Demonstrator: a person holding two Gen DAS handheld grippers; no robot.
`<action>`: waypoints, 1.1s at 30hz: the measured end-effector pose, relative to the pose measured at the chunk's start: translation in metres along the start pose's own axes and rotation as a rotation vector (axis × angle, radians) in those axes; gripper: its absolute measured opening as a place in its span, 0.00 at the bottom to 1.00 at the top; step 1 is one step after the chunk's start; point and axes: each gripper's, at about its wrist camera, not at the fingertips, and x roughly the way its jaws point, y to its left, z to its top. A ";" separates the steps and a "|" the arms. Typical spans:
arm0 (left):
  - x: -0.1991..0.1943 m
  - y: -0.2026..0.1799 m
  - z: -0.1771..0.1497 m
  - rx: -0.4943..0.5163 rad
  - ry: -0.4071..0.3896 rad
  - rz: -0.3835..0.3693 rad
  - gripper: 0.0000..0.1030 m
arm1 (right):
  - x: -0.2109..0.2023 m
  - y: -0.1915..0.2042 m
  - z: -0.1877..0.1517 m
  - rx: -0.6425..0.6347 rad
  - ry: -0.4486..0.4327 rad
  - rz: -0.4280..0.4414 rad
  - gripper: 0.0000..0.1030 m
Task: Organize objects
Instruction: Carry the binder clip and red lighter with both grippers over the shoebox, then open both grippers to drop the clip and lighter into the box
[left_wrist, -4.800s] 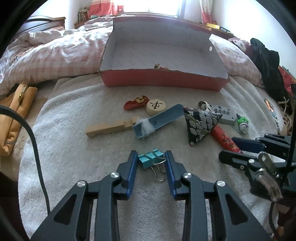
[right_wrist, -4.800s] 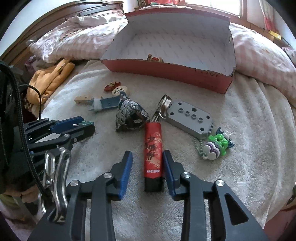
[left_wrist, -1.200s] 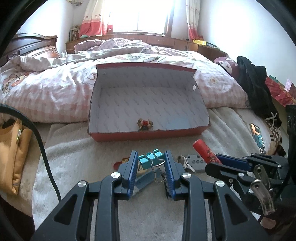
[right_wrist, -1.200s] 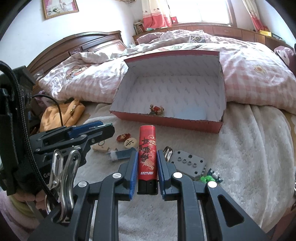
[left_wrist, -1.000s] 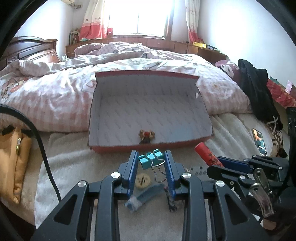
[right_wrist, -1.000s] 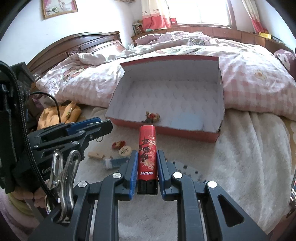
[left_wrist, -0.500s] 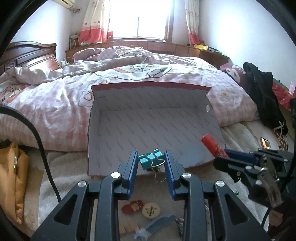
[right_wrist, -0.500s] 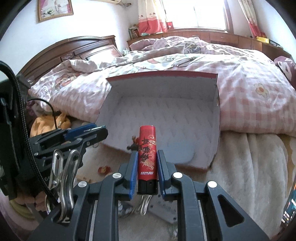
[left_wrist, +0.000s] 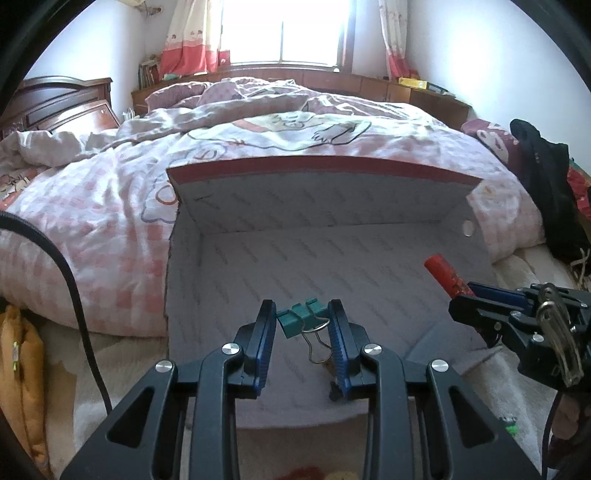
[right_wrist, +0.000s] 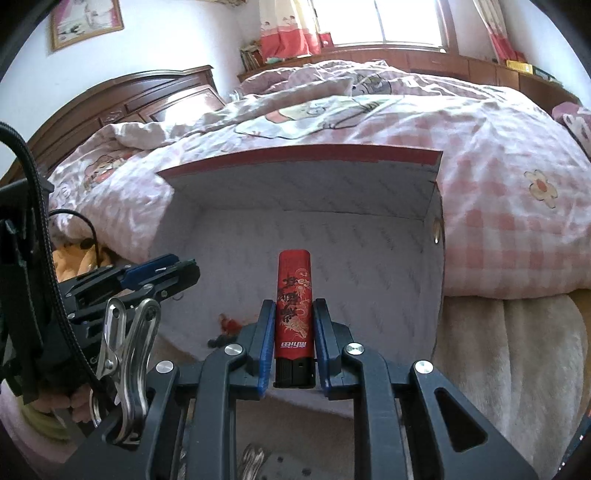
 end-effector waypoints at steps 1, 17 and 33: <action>0.004 0.000 0.000 0.001 0.003 -0.001 0.27 | 0.005 -0.002 0.001 0.004 0.005 -0.001 0.20; 0.048 0.005 -0.003 0.003 0.048 0.013 0.27 | 0.041 -0.016 0.008 0.004 0.025 -0.053 0.20; 0.054 -0.003 -0.002 0.050 0.068 0.026 0.35 | 0.055 -0.020 0.005 0.019 0.045 -0.065 0.25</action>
